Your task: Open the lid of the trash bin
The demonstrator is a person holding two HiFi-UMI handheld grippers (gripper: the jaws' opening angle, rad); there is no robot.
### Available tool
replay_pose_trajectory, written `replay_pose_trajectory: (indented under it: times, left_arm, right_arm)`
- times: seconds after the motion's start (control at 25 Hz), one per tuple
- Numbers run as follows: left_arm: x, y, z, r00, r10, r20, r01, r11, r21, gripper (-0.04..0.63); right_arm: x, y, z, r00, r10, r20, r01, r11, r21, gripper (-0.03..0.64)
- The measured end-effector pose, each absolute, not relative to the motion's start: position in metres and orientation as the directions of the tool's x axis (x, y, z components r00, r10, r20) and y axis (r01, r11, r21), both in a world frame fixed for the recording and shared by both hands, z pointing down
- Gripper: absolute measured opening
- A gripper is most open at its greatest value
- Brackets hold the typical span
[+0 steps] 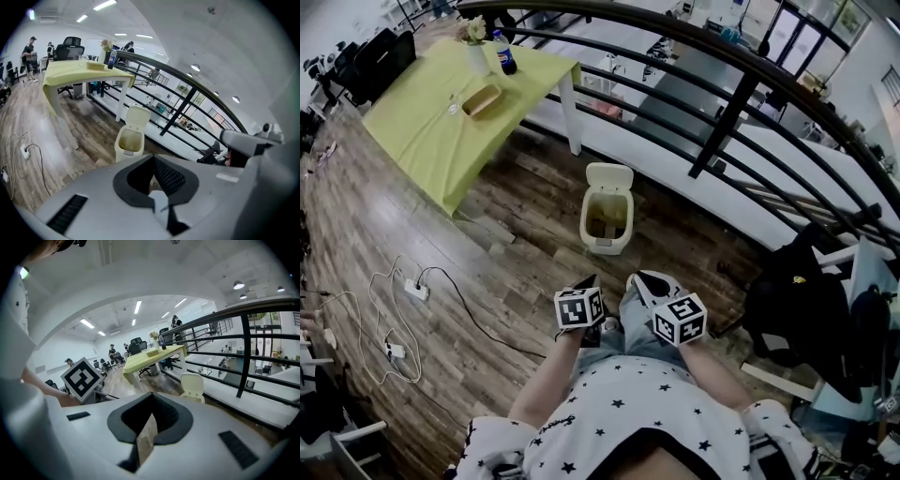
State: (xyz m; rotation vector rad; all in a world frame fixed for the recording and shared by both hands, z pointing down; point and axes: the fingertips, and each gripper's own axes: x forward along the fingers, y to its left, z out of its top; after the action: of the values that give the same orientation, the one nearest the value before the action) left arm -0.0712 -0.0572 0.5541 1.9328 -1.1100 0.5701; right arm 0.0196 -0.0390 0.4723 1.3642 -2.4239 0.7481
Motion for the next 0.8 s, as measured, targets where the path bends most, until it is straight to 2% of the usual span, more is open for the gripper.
replay_pose_trajectory:
  times: [0.8]
  left_arm:
    - [-0.096,-0.045,0.451,0.574,-0.600,0.557,-0.818,-0.397,0.416,0.012]
  right_arm:
    - [0.005,-0.034,0.426,-0.548,-0.747,0.377,-0.835,0.467,-0.291,-0.006]
